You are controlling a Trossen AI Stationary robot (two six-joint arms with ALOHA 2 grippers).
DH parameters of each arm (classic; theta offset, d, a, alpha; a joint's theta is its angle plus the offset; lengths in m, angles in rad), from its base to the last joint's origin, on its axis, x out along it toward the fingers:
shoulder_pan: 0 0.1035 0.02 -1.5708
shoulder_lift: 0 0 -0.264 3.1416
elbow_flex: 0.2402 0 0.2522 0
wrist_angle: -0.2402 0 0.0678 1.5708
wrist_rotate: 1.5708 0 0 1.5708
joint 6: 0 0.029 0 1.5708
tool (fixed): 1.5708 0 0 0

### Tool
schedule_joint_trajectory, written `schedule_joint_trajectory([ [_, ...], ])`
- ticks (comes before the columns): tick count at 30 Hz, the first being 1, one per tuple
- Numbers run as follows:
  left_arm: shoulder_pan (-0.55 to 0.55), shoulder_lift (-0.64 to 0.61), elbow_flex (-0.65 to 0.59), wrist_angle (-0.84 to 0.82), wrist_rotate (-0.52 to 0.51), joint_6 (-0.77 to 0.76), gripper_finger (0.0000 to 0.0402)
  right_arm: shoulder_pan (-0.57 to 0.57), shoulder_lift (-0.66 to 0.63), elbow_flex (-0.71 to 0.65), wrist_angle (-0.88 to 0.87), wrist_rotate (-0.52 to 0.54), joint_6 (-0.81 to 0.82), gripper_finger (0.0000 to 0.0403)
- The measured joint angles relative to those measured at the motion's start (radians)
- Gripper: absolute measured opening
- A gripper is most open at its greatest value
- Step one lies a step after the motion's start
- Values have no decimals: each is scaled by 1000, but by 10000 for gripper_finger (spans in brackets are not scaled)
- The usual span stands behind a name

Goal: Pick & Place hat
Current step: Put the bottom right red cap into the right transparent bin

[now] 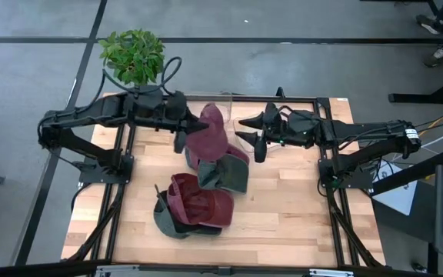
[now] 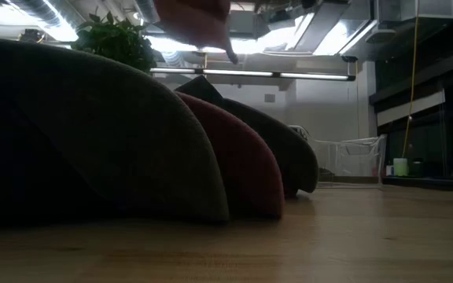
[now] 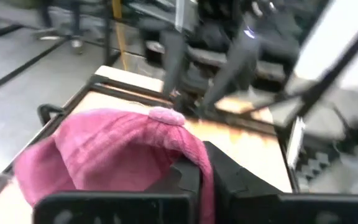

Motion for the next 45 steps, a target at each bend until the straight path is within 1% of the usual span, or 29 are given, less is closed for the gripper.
schedule_joint_trajectory([
  [3,0,-6,0,-54,93,162,4,0,0,0,64,-73,-29,241],
  [5,0,-6,0,-98,160,282,4,1,0,0,94,-115,-47,251],
  [7,-4,-6,0,-133,205,373,4,5,0,0,102,-126,-50,256],
  [9,-12,-2,0,-160,218,440,3,11,0,0,102,-126,-50,256],
  [11,-20,4,0,-167,218,470,3,23,0,0,102,-126,-50,254],
  [15,-47,22,0,-146,216,467,3,42,0,0,106,-138,-58,246],
  [20,-89,79,0,-83,201,391,3,42,0,0,92,-232,-70,241],
  [22,-98,102,0,-47,150,361,3,41,0,0,77,-239,-74,240],
  [25,-104,122,0,-10,-44,296,3,41,0,0,59,-241,-73,240],
  [27,-100,127,0,15,-164,303,3,41,0,0,40,-243,-73,240],
  [28,-92,127,0,18,-209,327,3,41,0,0,33,-248,-73,240],
  [29,-80,127,0,26,-238,362,3,41,0,0,28,-251,-71,240],
  [31,-55,127,0,33,-261,442,3,41,0,0,26,-251,-70,240],
  [35,-8,127,0,38,-266,584,4,41,0,0,26,-250,-70,240],
  [37,6,127,0,48,-231,608,3,41,0,0,26,-249,-70,240],
  [40,11,127,0,51,-142,609,3,38,0,0,26,-249,-73,240],
  [43,4,127,0,39,9,606,3,32,0,0,24,-248,-89,240],
  [45,-1,127,0,36,118,573,3,32,3,0,20,-247,-126,240],
])
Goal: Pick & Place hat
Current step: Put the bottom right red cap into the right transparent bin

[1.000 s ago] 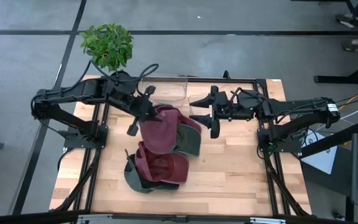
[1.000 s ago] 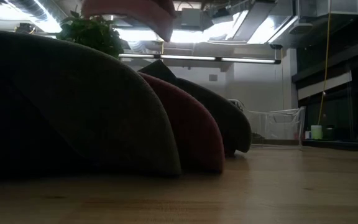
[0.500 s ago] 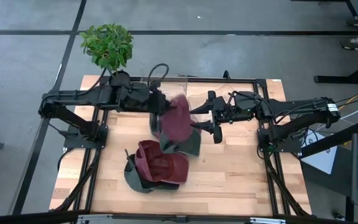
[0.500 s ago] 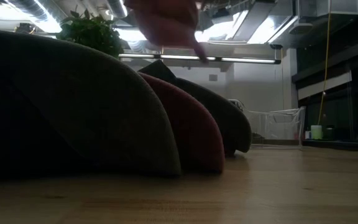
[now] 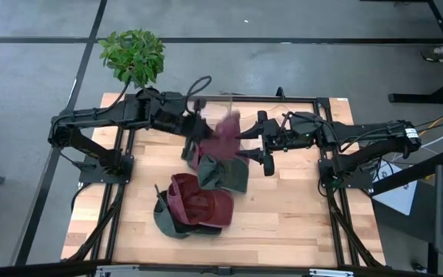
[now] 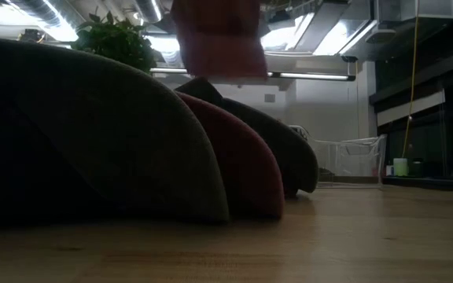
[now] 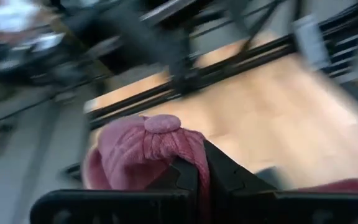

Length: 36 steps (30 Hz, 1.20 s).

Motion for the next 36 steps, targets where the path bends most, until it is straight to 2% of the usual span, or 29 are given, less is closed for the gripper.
schedule_joint_trajectory([
  [3,-9,0,0,0,128,-78,3,0,9,0,-2,-1,-25,240],
  [7,-34,4,0,-1,201,-136,3,0,35,0,4,-17,-23,240],
  [18,-100,51,0,-19,209,-165,3,0,87,0,70,-131,30,240],
  [26,-106,64,0,4,183,-166,3,0,89,0,17,-221,81,234],
  [30,-107,68,0,14,183,-173,6,1,89,0,14,-254,84,187],
  [36,-106,69,0,13,183,-184,6,1,89,0,15,-317,109,51],
])
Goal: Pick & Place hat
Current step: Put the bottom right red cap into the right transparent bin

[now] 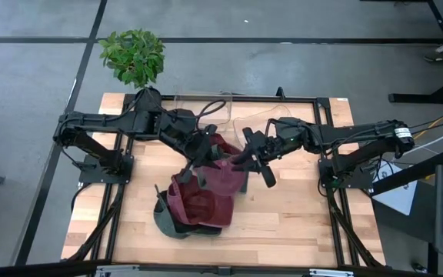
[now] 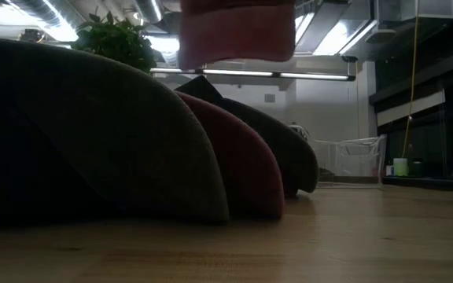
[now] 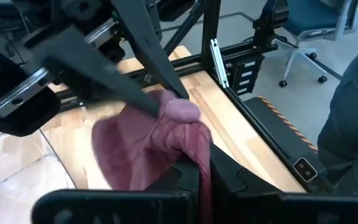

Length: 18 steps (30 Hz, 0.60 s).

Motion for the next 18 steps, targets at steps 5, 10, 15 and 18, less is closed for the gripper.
schedule_joint_trajectory([
  [5,0,0,0,3,0,-57,15,6,0,0,0,-7,14,14],
  [10,-7,0,0,-3,-28,-79,25,6,0,0,-1,-41,50,6],
  [15,-25,-1,0,-17,-189,-124,50,6,-2,0,-2,-80,122,5],
  [18,-27,-7,0,-30,-234,-131,77,6,-16,0,-11,-103,168,4],
])
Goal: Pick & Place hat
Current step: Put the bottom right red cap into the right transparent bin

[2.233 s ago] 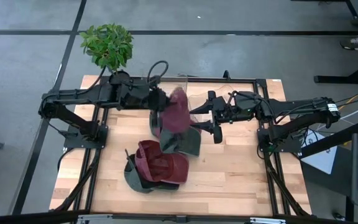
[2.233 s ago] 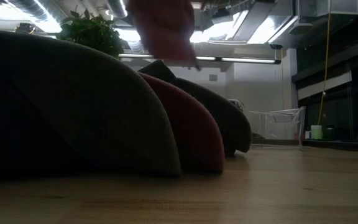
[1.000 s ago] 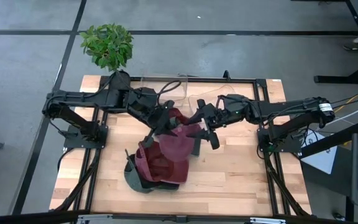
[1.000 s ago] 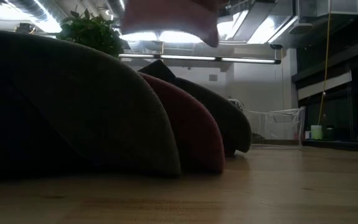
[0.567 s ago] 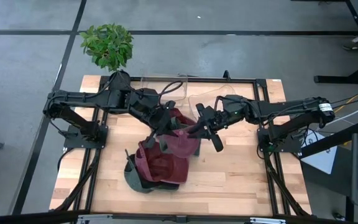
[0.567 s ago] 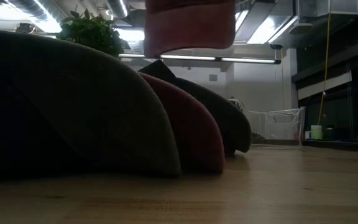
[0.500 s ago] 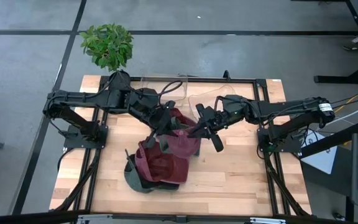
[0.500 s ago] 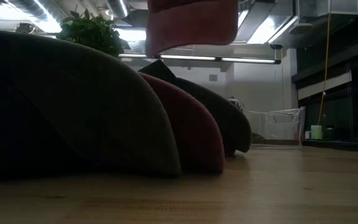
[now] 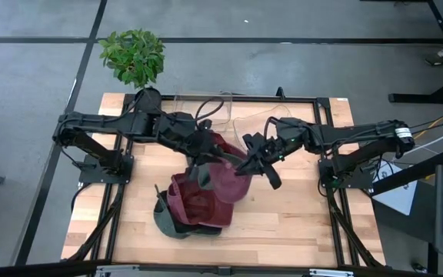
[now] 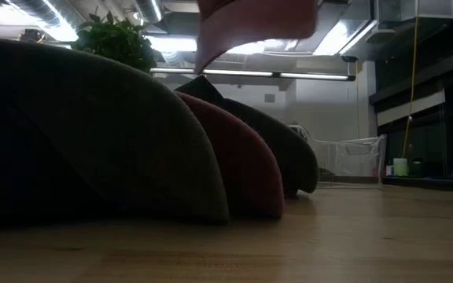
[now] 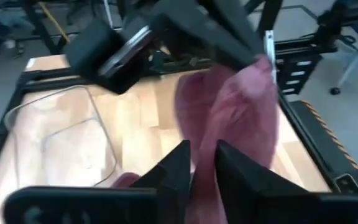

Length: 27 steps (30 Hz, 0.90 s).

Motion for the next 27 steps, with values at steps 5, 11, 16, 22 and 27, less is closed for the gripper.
schedule_joint_trajectory([
  [5,0,-5,0,-1,-38,-37,130,0,-55,0,-122,38,48,3],
  [11,0,-6,0,-1,-39,-37,173,7,-140,0,-205,232,147,2],
  [16,0,-6,0,-2,-35,-42,180,19,-193,0,-308,458,233,2],
  [22,1,-17,0,-16,-36,-10,175,27,-246,0,-535,721,384,2],
  [27,15,-36,0,-96,-58,60,174,36,-263,0,-645,894,519,2],
])
